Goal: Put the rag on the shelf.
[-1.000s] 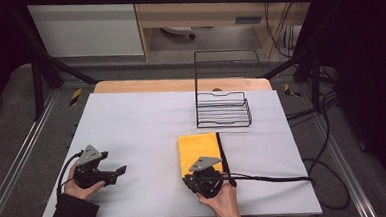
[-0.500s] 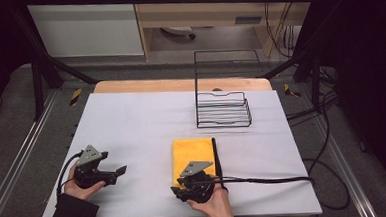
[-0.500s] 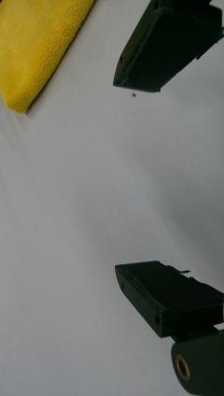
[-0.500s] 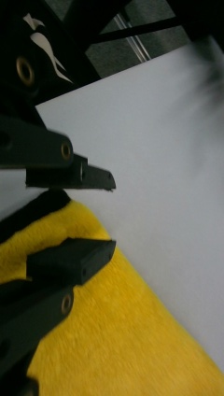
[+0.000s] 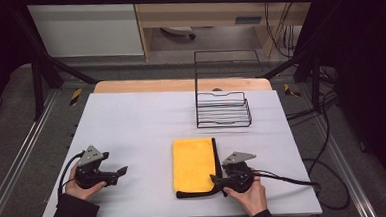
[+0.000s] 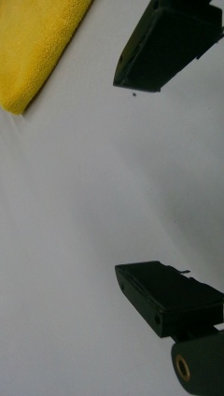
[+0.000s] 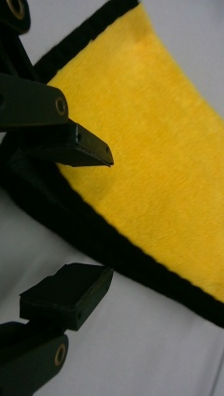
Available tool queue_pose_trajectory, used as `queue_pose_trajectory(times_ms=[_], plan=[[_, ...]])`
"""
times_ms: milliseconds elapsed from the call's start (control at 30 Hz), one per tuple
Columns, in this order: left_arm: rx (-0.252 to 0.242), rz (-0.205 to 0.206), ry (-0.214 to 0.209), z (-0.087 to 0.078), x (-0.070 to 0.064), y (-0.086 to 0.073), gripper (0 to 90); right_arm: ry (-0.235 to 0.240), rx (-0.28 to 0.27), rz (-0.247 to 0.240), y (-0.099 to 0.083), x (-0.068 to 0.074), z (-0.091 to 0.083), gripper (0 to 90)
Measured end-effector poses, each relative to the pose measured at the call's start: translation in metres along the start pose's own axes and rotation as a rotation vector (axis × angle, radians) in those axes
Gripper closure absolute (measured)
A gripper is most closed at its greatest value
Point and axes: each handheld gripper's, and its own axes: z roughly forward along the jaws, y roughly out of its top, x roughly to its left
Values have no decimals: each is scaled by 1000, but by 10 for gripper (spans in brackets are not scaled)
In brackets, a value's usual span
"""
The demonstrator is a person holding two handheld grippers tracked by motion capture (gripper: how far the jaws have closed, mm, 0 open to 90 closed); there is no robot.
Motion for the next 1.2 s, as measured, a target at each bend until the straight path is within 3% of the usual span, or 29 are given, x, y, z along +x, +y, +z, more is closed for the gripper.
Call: queue_pose_trajectory(times_ms=[233,500,700,867,1033,1200], plan=[[1,-2,0,0,0,0,88,32,4,47,-7,-1,4,488],[8,-1,-6,2,-2,0,88,75,22,93,-5,0,2,770],[10,-2,-9,2,-2,0,88,94,24,154,-6,3,-1,803],[16,5,-8,2,-4,1,86,106,14,154,-7,4,-1,777],[18,13,-15,4,-9,4,76,58,-27,30,-9,0,-1,598],[24,18,-20,6,-15,8,64,41,-74,-23,-4,-7,-4,435]])
